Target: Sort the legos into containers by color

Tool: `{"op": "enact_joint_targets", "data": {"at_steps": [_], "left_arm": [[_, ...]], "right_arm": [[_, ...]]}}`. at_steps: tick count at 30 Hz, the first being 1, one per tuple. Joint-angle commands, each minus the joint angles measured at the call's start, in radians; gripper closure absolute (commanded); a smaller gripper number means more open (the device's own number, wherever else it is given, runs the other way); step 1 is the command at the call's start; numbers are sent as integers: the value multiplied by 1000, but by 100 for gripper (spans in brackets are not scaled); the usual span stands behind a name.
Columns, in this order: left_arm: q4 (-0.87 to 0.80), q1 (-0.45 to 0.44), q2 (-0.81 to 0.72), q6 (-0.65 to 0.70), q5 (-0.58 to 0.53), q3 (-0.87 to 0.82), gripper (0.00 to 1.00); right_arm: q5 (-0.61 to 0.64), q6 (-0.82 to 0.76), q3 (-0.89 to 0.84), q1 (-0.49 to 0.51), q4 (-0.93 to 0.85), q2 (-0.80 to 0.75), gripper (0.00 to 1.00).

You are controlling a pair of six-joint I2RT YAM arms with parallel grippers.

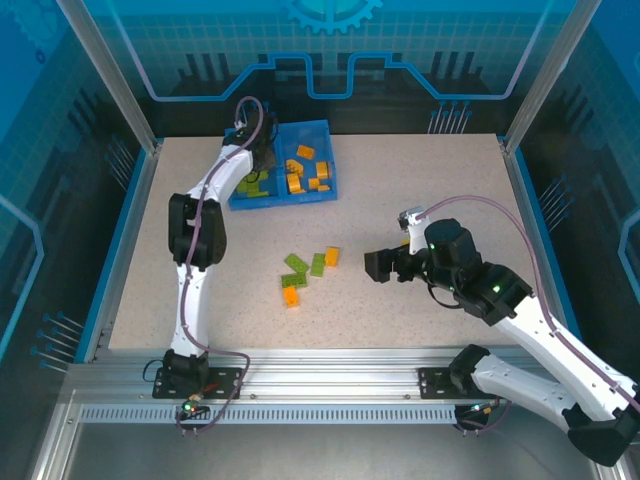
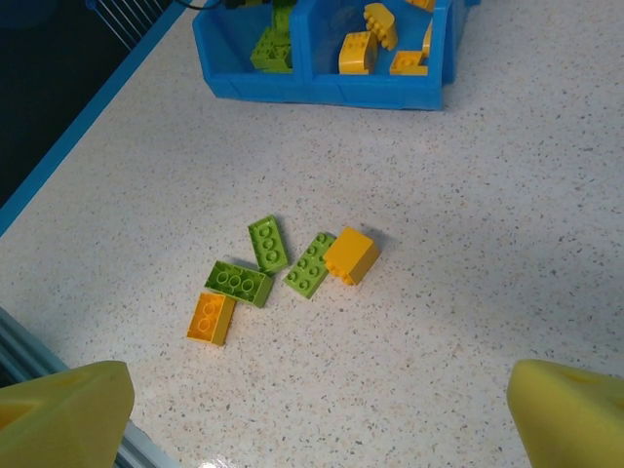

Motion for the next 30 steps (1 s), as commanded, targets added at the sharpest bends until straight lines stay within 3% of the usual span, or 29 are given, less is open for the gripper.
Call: {"op": "enact_joint_targets", "data": {"at_steps": [1,8,13,16,21,26,30], "left_arm": [[-18,11,-19,5,75,35,50],[32,10,-218,-44,132,-125,50],[168,-21,-522,-92,218,-419,51],[260,-84,-735,-62,242,-615,51],[380,-295,-1047,153,187,-883,51],[326,-451,-1290,333,211,-1015,51],[178,-502,-1435,592,408,-1079,37]], "right_arm": [[22,16,27,17,-16,-11,0],[-4,25,29,23,24,34,0],[1,26,34,28,37,83,0],[11,41,44,35,41,140,0],[11,63,82,55,59,288,0],[-18,104,128,71,102,468,0],[-24,147,165,83,135,607,2]]}}
